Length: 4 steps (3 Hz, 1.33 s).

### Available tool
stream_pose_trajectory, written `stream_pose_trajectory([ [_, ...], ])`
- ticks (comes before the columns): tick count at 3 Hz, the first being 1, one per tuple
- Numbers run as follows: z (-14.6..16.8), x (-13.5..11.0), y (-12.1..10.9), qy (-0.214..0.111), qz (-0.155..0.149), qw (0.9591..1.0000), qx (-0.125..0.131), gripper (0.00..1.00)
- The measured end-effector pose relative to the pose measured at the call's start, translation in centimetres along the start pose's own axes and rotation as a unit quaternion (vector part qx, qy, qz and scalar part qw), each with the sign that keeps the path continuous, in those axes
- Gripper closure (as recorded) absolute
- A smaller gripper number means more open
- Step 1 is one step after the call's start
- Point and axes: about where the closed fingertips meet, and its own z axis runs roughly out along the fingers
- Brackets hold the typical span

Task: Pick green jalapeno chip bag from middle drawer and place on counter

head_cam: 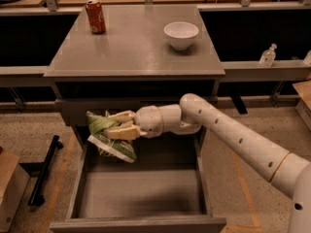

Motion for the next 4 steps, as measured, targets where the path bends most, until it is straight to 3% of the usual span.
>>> stream_pose_trajectory([
  [1, -3.7, -8.1, 0.3, 0.042, -0.036, 0.9982, 0.022, 1.0],
  [2, -3.6, -11.8, 0.8, 0.056, -0.061, 0.9962, 0.027, 1.0],
  [3, -3.5, -11.7, 0.9, 0.056, -0.06, 0.9962, 0.026, 1.0],
  [4, -4.0, -13.2, 0.6, 0.072, -0.078, 0.9929, 0.054, 1.0],
])
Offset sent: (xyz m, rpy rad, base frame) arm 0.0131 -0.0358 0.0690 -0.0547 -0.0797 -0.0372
